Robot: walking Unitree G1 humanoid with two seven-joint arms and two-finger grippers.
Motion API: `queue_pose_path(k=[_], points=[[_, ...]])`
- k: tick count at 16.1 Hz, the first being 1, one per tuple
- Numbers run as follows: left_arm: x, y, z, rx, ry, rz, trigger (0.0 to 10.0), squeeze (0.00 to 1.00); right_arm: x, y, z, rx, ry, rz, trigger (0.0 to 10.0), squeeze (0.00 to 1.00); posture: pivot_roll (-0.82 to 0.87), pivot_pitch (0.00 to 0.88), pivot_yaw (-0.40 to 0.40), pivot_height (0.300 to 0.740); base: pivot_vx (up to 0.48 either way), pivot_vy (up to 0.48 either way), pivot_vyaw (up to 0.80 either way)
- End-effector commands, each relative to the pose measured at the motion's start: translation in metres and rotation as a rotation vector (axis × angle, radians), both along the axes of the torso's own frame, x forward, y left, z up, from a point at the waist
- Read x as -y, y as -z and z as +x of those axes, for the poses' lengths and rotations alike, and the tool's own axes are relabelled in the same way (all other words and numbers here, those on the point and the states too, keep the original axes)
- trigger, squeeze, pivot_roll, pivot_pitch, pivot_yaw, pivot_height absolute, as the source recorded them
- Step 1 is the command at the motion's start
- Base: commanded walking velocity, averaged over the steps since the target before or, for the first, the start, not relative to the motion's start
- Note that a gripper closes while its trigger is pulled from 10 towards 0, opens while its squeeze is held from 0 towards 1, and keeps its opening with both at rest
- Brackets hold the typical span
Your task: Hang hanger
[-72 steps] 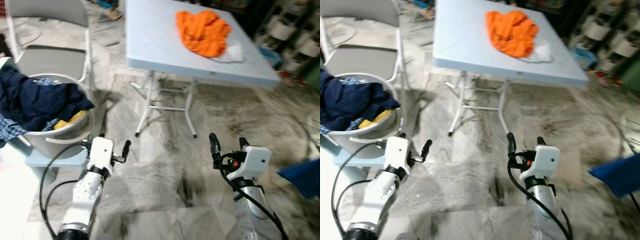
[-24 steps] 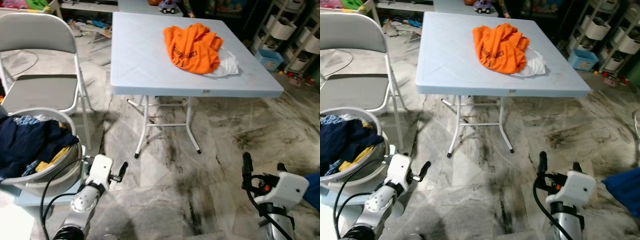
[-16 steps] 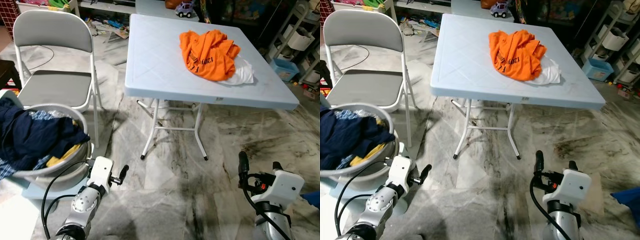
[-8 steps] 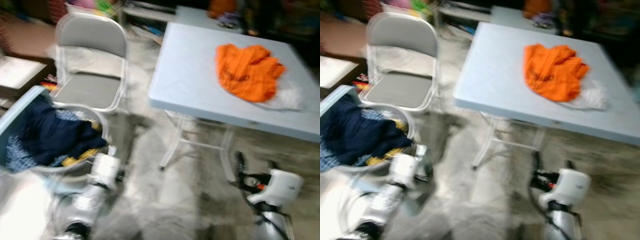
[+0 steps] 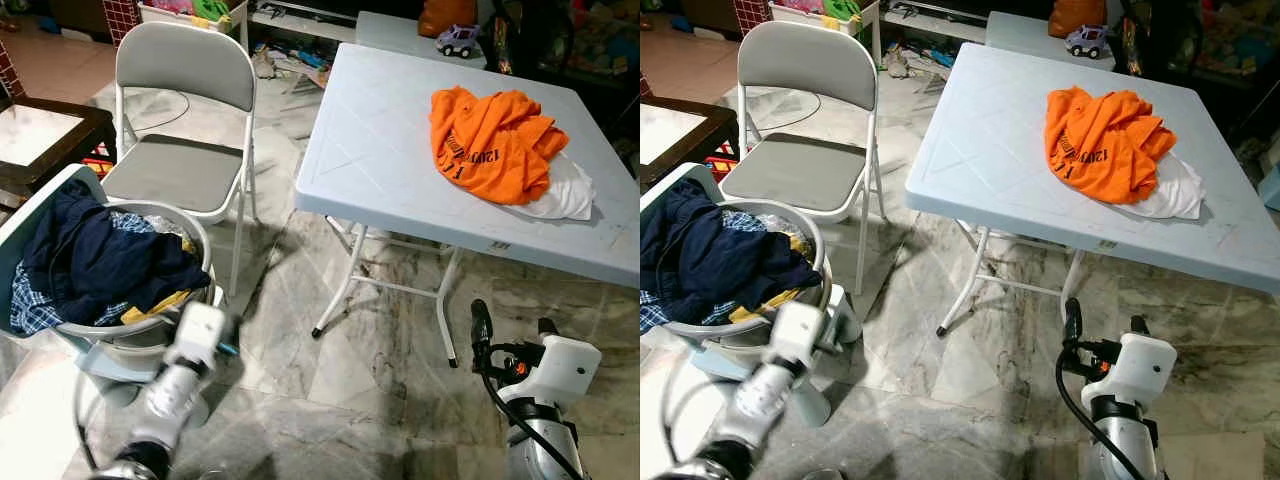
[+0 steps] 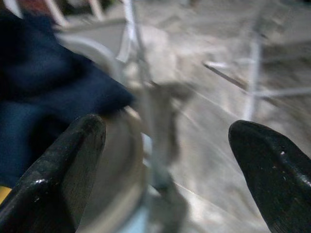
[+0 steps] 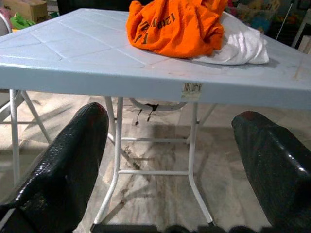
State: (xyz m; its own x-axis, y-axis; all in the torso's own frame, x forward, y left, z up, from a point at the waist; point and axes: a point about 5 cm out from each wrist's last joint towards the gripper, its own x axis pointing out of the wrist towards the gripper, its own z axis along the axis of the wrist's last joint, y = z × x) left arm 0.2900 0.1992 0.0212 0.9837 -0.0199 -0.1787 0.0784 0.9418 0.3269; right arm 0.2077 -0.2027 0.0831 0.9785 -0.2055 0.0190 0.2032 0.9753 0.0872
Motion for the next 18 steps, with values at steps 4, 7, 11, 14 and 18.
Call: queue_pose_path(k=[4, 7, 11, 14, 18], points=[[-0.007, -0.028, 0.022, 0.1, -0.092, 0.037, 10.0, 0.0, 0.002, 0.002, 0.001, -0.024, -0.015, -0.004, 10.0, 0.0, 0.19, 0.134, -0.183, 0.74, 0.0, 0.0, 0.0], [-0.007, -0.049, 0.043, 0.127, -0.238, -0.001, 10.0, 0.0, -0.01, -0.006, 0.009, -0.004, -0.115, -0.032, 10.0, 0.0, 0.19, 0.15, -0.176, 0.74, 0.0, 0.0, 0.27], [0.018, -0.07, 0.055, 0.19, -0.168, -0.028, 10.0, 0.0, -0.017, -0.013, 0.021, 0.032, -0.141, -0.021, 10.0, 0.0, 0.2, 0.147, -0.168, 0.74, 0.0, 0.0, 0.75], [0.026, -0.068, 0.05, 0.176, -0.152, -0.039, 10.0, 0.0, -0.02, -0.009, 0.024, 0.025, -0.137, 0.003, 10.0, 0.0, 0.22, 0.144, -0.167, 0.74, 0.0, 0.0, 0.43], [0.029, -0.06, 0.043, 0.126, -0.117, -0.04, 10.0, 0.0, -0.019, -0.007, 0.023, 0.023, -0.126, 0.014, 10.0, 0.0, 0.22, 0.144, -0.161, 0.74, 0.0, 0.068, 0.0]])
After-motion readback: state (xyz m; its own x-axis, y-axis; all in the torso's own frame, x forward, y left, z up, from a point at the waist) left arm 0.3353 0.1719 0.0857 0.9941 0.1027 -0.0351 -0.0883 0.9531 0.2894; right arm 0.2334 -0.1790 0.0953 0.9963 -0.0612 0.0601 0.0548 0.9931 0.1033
